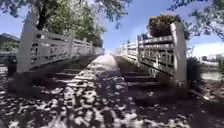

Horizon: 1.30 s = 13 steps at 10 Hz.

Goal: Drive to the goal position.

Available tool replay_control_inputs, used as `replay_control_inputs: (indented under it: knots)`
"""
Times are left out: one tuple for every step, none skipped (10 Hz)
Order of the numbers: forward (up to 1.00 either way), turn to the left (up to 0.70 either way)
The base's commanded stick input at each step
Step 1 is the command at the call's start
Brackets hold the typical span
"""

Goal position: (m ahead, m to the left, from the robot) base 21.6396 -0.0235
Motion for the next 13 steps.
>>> replay_control_inputs:
  knots:
    - [0.45,0.00]
    - [0.45,0.00]
    - [0.45,0.00]
    - [0.45,0.00]
    - [0.45,0.12]
    - [0.45,0.24]
    - [0.45,0.27]
    - [0.45,0.15]
    - [0.45,0.00]
    - [0.45,0.00]
    - [0.45,0.00]
    - [0.45,0.00]
    - [0.45,0.00]
